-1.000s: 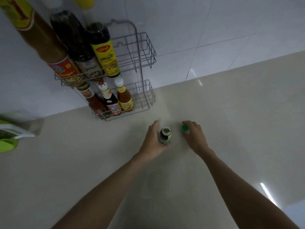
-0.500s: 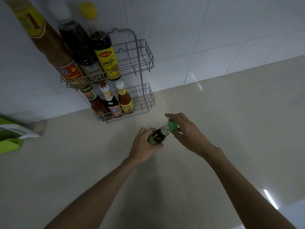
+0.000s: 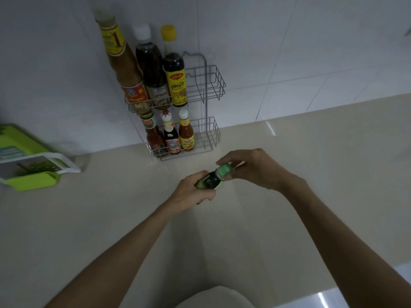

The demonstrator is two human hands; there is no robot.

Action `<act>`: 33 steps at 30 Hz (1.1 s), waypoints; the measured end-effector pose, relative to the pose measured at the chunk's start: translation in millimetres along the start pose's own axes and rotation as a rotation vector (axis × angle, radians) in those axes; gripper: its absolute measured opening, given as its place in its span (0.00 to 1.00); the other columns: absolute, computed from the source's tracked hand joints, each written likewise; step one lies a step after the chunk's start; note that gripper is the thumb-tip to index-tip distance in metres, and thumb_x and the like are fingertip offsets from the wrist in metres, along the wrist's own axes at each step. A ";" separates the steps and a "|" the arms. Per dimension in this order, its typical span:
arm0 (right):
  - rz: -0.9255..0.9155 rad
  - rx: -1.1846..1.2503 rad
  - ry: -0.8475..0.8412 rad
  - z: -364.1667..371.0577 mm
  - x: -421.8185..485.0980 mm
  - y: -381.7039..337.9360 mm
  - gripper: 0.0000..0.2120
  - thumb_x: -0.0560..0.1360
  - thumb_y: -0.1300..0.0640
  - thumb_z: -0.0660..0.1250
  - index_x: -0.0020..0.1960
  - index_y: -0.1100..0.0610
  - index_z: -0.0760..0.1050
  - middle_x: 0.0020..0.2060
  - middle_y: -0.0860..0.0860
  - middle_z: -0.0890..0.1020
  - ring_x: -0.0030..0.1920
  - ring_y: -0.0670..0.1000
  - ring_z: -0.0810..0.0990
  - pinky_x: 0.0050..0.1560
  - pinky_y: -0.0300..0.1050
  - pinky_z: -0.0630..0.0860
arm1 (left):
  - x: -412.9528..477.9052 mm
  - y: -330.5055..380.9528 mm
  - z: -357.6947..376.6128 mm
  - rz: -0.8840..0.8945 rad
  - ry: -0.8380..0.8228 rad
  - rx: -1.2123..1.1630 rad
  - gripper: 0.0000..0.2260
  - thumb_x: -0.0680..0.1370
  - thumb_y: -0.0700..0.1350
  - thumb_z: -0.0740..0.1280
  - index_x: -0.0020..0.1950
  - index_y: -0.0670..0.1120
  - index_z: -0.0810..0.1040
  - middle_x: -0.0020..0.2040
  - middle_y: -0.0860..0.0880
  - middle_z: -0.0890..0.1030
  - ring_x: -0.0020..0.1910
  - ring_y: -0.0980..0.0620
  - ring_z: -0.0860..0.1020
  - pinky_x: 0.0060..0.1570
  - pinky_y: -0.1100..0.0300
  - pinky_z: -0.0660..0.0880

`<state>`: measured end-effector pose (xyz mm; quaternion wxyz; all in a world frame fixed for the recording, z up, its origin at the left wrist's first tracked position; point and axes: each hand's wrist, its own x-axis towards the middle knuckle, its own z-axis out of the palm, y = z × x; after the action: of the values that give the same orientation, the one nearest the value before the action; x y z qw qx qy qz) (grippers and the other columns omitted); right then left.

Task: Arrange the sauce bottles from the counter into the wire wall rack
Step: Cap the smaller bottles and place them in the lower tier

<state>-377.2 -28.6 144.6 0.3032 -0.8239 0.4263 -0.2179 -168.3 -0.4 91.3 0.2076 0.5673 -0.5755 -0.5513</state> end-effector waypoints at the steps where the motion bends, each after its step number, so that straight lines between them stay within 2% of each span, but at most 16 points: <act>1: 0.085 -0.004 0.024 2.0 -1.3 -5.2 0.12 0.72 0.51 0.73 0.51 0.55 0.81 0.40 0.50 0.85 0.38 0.43 0.82 0.44 0.40 0.79 | -3.5 0.7 1.7 0.009 0.021 0.004 0.14 0.63 0.42 0.71 0.47 0.54 0.80 0.34 0.51 0.76 0.33 0.52 0.73 0.35 0.58 0.69; 2: 0.168 -0.013 0.032 4.0 -2.5 -10.7 0.16 0.72 0.44 0.70 0.51 0.56 0.80 0.37 0.51 0.85 0.34 0.45 0.82 0.41 0.43 0.80 | -6.7 1.6 4.1 0.016 0.039 -0.001 0.15 0.63 0.42 0.71 0.48 0.54 0.80 0.34 0.52 0.77 0.33 0.52 0.73 0.35 0.57 0.69; 4: 0.248 0.008 -0.025 4.5 -6.9 -18.6 0.28 0.71 0.34 0.63 0.61 0.55 0.74 0.44 0.51 0.85 0.37 0.47 0.83 0.42 0.45 0.81 | -11.6 3.5 8.1 0.022 0.053 -0.032 0.14 0.64 0.42 0.71 0.47 0.55 0.80 0.33 0.52 0.76 0.32 0.51 0.73 0.35 0.56 0.69; 6: 0.175 0.076 -0.047 0.3 -11.3 -22.9 0.28 0.73 0.38 0.64 0.69 0.49 0.66 0.53 0.45 0.79 0.46 0.44 0.81 0.47 0.41 0.79 | -14.7 4.9 9.0 0.025 0.063 -0.050 0.14 0.63 0.41 0.72 0.45 0.56 0.80 0.32 0.53 0.76 0.32 0.51 0.73 0.34 0.56 0.69; 8: 0.047 0.014 0.016 -0.1 -14.8 -24.9 0.18 0.72 0.45 0.70 0.60 0.50 0.74 0.48 0.43 0.79 0.43 0.43 0.80 0.44 0.38 0.79 | -17.7 7.4 7.9 0.044 0.070 -0.041 0.14 0.63 0.41 0.72 0.43 0.59 0.80 0.32 0.55 0.77 0.32 0.52 0.74 0.35 0.56 0.70; 10: 0.119 -0.198 0.098 2.8 -15.7 -28.2 0.19 0.72 0.38 0.66 0.46 0.54 0.77 0.36 0.48 0.80 0.35 0.48 0.79 0.34 0.43 0.77 | -21.9 10.5 8.5 0.065 0.055 0.015 0.17 0.64 0.41 0.72 0.44 0.63 0.79 0.36 0.58 0.79 0.35 0.56 0.76 0.37 0.58 0.72; 12: 0.211 -0.365 0.045 2.4 -16.5 -31.9 0.29 0.72 0.30 0.54 0.51 0.53 0.76 0.37 0.49 0.81 0.36 0.51 0.79 0.34 0.44 0.72 | -25.4 12.0 10.8 0.074 0.033 0.042 0.18 0.65 0.41 0.73 0.46 0.63 0.79 0.36 0.58 0.80 0.33 0.60 0.76 0.36 0.61 0.72; 14: 0.196 -0.201 -0.055 -2.3 -21.1 -33.8 0.26 0.74 0.32 0.56 0.63 0.48 0.68 0.48 0.47 0.79 0.41 0.49 0.79 0.41 0.45 0.74 | -27.3 12.2 10.8 0.075 0.037 0.014 0.17 0.65 0.41 0.72 0.48 0.59 0.80 0.34 0.59 0.79 0.31 0.60 0.75 0.34 0.61 0.71; 17: 0.084 -0.314 0.016 -2.7 -25.8 -36.0 0.17 0.73 0.35 0.61 0.47 0.49 0.73 0.38 0.47 0.79 0.34 0.48 0.77 0.34 0.41 0.71 | -31.2 12.7 8.2 0.120 0.044 0.018 0.17 0.66 0.40 0.73 0.48 0.60 0.80 0.37 0.59 0.80 0.36 0.57 0.77 0.37 0.59 0.73; 18: 0.126 -0.419 0.077 0.4 -25.4 -37.3 0.22 0.73 0.31 0.57 0.41 0.50 0.71 0.31 0.47 0.76 0.30 0.49 0.75 0.31 0.41 0.67 | -33.1 13.9 8.9 0.143 0.025 0.054 0.19 0.66 0.40 0.73 0.48 0.62 0.79 0.40 0.58 0.81 0.39 0.56 0.78 0.39 0.60 0.75; 20: 0.202 -0.491 0.143 9.5 -26.8 -41.8 0.27 0.71 0.28 0.47 0.42 0.51 0.69 0.27 0.46 0.73 0.28 0.49 0.72 0.29 0.40 0.61 | -35.8 16.5 12.8 0.164 -0.016 0.092 0.21 0.67 0.41 0.74 0.49 0.66 0.77 0.43 0.58 0.82 0.41 0.55 0.80 0.41 0.59 0.77; 22: 0.180 -0.446 0.167 19.4 -30.9 -48.1 0.26 0.73 0.29 0.45 0.49 0.50 0.65 0.29 0.45 0.74 0.29 0.50 0.73 0.29 0.40 0.62 | -36.4 18.4 15.3 0.149 -0.034 0.008 0.19 0.66 0.40 0.72 0.46 0.65 0.78 0.37 0.59 0.80 0.35 0.55 0.77 0.36 0.60 0.74; 25: 0.253 -0.495 0.262 34.3 -33.4 -50.2 0.17 0.79 0.39 0.49 0.47 0.52 0.61 0.30 0.47 0.74 0.30 0.57 0.77 0.29 0.44 0.64 | -37.2 18.7 16.8 0.185 0.003 0.020 0.15 0.67 0.41 0.71 0.50 0.58 0.79 0.36 0.59 0.79 0.34 0.56 0.75 0.35 0.61 0.71; 27: 0.389 -0.521 0.260 45.6 -32.3 -43.6 0.10 0.79 0.49 0.58 0.50 0.54 0.62 0.35 0.52 0.75 0.31 0.61 0.78 0.29 0.45 0.65 | -37.6 14.7 24.9 0.250 0.175 0.195 0.15 0.67 0.45 0.71 0.53 0.55 0.78 0.41 0.58 0.80 0.41 0.55 0.77 0.39 0.60 0.72; 30: 0.443 -0.317 0.152 64.1 -23.3 -34.1 0.15 0.69 0.64 0.69 0.49 0.60 0.64 0.36 0.59 0.72 0.25 0.58 0.71 0.23 0.44 0.65 | -37.9 4.1 37.8 0.275 0.485 0.549 0.19 0.68 0.50 0.70 0.59 0.52 0.76 0.50 0.54 0.81 0.49 0.51 0.74 0.46 0.58 0.66; 33: 0.571 -0.038 0.164 49.2 -2.5 -37.3 0.08 0.76 0.56 0.61 0.43 0.61 0.68 0.36 0.56 0.72 0.36 0.57 0.73 0.34 0.46 0.67 | -37.9 -2.0 33.2 0.286 0.533 0.615 0.24 0.71 0.49 0.70 0.67 0.51 0.72 0.58 0.52 0.77 0.56 0.50 0.72 0.51 0.60 0.61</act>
<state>-326.8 5.8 134.4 0.3013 -0.6559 0.6678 -0.1819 -185.9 46.8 94.1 0.2442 0.6399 -0.7121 -0.1540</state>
